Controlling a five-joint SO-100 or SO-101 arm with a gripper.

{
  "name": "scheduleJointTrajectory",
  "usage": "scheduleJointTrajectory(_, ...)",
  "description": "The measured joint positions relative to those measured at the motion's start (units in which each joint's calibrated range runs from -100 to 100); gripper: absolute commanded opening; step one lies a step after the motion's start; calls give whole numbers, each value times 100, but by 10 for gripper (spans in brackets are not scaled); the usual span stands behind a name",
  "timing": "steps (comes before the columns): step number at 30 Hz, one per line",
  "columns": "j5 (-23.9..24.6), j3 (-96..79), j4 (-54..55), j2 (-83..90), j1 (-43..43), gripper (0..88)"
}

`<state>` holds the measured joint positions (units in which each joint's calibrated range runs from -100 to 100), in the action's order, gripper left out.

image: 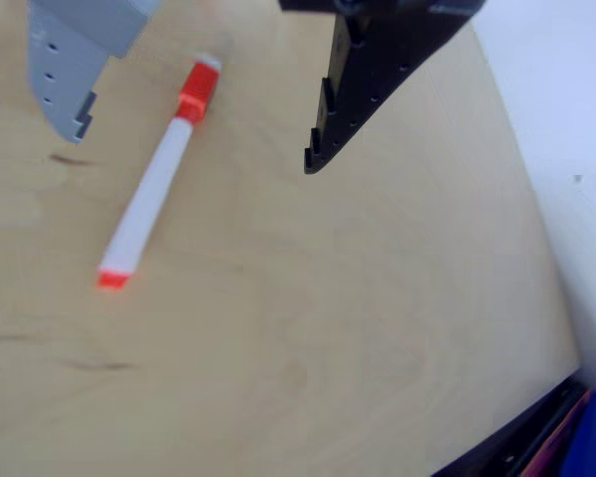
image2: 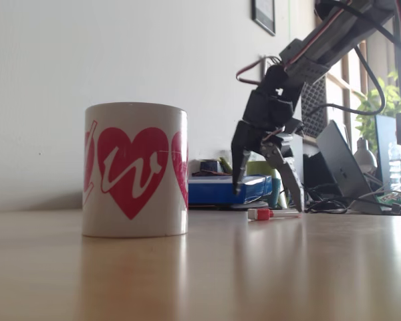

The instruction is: Grab the pen and place it in the cup.

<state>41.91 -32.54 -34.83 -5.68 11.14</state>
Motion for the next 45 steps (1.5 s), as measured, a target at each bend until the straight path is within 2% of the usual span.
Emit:
scheduleJointTrajectory(9, 44, 204, 0, -421, 229, 465)
scheduleJointTrajectory(11, 44, 266, 0, -472, 229, 428)
scheduleJointTrajectory(16, 44, 328, -8, -463, 244, 255)
scheduleJointTrajectory(19, 39, 363, 0, -472, 251, 216)
scheduleJointTrajectory(45, -98, 390, -203, -564, 258, 215)
